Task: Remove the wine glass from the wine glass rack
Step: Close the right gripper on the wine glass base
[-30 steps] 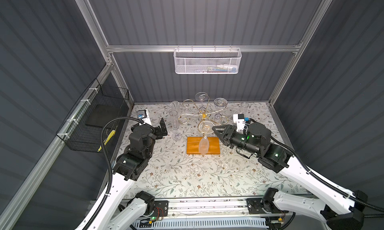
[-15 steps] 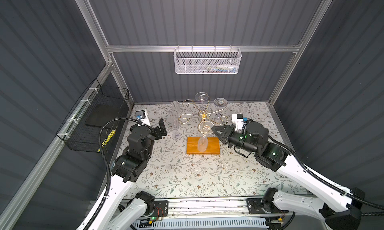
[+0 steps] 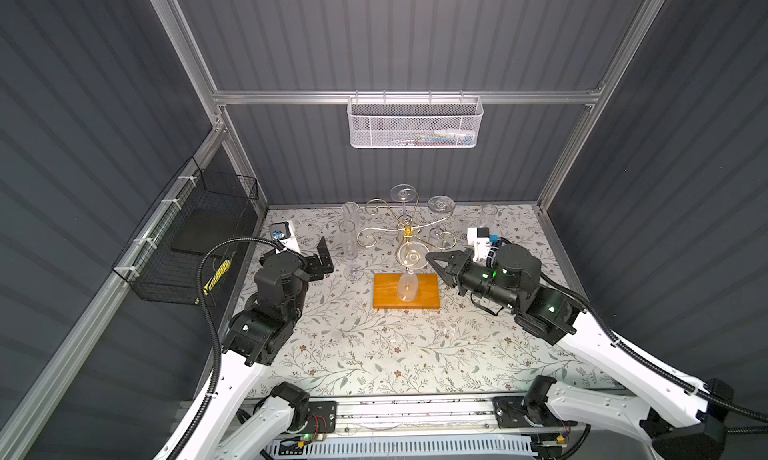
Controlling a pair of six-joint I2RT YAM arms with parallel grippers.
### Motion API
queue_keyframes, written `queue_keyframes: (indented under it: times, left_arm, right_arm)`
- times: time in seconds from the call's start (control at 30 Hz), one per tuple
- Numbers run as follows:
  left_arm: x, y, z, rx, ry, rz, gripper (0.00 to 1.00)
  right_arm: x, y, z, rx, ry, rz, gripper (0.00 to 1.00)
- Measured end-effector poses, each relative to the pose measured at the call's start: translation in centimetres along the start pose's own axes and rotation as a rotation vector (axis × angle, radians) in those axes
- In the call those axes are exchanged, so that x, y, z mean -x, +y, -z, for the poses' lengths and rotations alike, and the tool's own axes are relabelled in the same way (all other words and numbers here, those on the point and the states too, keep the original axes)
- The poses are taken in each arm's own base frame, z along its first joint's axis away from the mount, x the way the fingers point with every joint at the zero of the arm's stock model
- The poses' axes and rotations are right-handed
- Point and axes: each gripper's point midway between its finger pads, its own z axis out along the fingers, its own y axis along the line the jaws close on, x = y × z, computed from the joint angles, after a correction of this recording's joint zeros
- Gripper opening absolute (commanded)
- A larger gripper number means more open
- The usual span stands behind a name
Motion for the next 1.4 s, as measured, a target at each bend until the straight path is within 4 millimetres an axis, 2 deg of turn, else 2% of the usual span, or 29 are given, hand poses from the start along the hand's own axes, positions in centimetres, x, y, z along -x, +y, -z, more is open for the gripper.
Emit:
queue_keyframes:
  times: [0.57, 1.0, 1.23, 1.4]
  left_arm:
    - [-0.3, 0.1, 0.1, 0.003, 0.011, 0.005, 1.0]
    - [0.1, 0.4, 0.8, 0.001, -0.003, 0.026, 1.0]
    - [0.1, 0.5, 1.0, 0.001, -0.006, 0.038, 1.0]
    - [0.2, 0.6, 1.2, -0.001, -0.011, 0.05, 1.0]
  right_arm:
    - [-0.4, 0.6, 0.6, 0.016, 0.009, 0.002, 0.0]
    - [-1.1, 2.9, 0.1, 0.048, 0.037, 0.01, 0.0]
    - [-1.1, 3.3, -0.8, 0.035, 0.044, 0.012, 0.0]
    - [-0.8, 4.5, -1.0, 0.048, 0.039, 0.024, 0.0]
